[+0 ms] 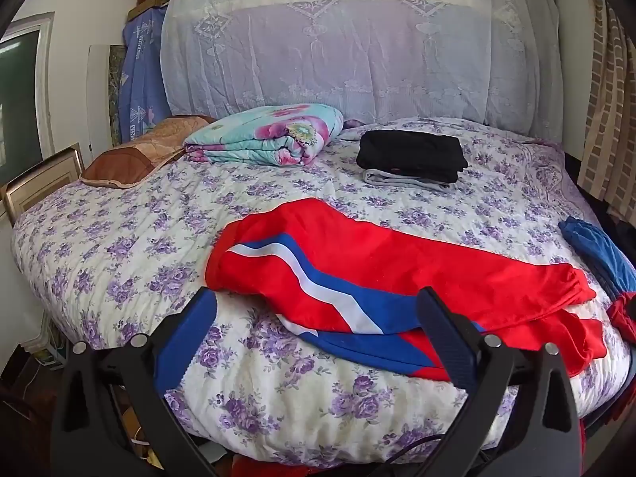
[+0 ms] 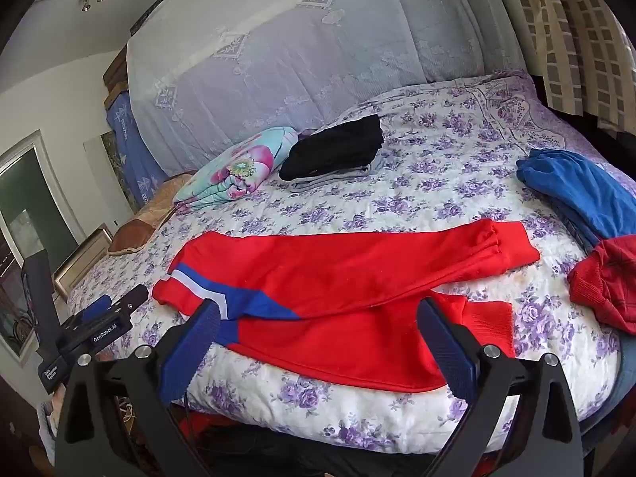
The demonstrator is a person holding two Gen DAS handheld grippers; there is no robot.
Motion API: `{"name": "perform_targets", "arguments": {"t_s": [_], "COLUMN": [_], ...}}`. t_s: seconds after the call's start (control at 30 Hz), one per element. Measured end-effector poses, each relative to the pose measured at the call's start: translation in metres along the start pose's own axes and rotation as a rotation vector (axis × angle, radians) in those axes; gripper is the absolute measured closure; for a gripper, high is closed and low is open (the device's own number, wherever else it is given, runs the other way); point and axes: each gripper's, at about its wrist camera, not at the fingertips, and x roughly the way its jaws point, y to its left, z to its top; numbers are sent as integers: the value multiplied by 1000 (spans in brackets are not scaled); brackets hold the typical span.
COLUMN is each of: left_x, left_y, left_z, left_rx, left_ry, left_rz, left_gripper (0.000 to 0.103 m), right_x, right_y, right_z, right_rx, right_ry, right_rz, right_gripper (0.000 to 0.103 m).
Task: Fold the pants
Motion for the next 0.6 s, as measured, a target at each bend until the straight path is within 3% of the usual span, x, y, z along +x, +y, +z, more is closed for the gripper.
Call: {"name": "perform_targets", "arguments": {"t_s": [0.6], "left_x": [-1], "left_y": [3], "left_z": [-1], "left_rx": [1], "left_ry": [-11], "left_rz": [0], "left_gripper": [5], "right_x": [-1], "right_y": [0], "right_z": [1], "right_rx": [-8], "right_ry": [-7], "right_rz": [-13], "right_gripper": [4]}}
